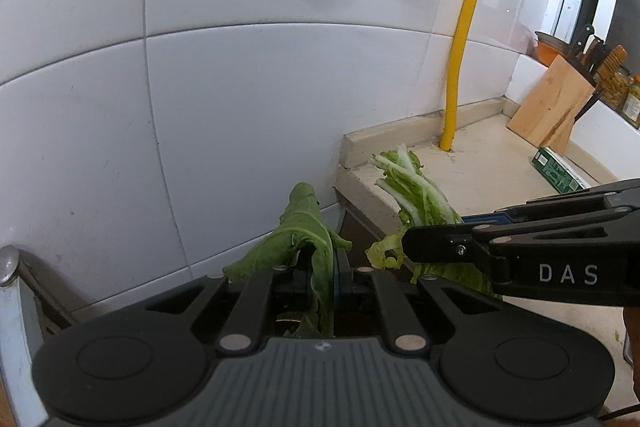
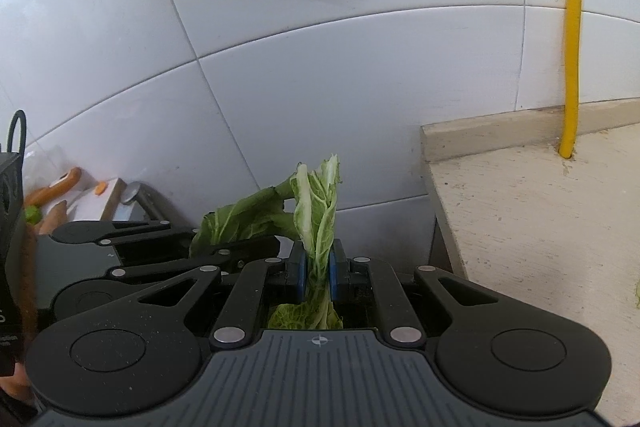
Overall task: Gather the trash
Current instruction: 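Carry the bok choy and cabbage strip with both tools down over the black bin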
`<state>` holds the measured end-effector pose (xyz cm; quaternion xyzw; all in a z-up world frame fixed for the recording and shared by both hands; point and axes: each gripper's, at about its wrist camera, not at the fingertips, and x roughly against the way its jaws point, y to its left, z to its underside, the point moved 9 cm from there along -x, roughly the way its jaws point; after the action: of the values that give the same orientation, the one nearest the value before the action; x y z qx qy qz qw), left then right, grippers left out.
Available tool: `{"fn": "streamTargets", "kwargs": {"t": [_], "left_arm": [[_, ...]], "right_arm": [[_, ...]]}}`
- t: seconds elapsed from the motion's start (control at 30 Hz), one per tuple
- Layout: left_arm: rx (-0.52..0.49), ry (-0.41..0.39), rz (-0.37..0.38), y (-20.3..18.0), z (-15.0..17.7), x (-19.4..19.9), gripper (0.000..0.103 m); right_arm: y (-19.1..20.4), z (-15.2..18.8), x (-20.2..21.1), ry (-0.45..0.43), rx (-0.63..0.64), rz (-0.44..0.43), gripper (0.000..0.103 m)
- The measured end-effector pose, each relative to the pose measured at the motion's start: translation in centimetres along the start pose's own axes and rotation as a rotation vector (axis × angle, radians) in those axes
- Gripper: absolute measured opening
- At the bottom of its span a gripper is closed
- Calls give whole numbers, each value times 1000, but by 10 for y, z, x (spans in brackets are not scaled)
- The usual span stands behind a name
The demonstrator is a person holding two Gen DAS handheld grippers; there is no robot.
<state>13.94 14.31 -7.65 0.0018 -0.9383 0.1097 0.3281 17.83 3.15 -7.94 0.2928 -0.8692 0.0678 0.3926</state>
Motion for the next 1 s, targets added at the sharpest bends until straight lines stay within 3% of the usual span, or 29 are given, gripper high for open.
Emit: {"fn": "streamTargets", "kwargs": {"t": [0.53,1.0], "left_arm": [[41,12,12,14,10,-11,5],[91,123,-30,38,33,-39,5]], "right_arm": [[-1,8,-18,38,6,35,14],[-11,30,-51,100,-34,56,14]]}}
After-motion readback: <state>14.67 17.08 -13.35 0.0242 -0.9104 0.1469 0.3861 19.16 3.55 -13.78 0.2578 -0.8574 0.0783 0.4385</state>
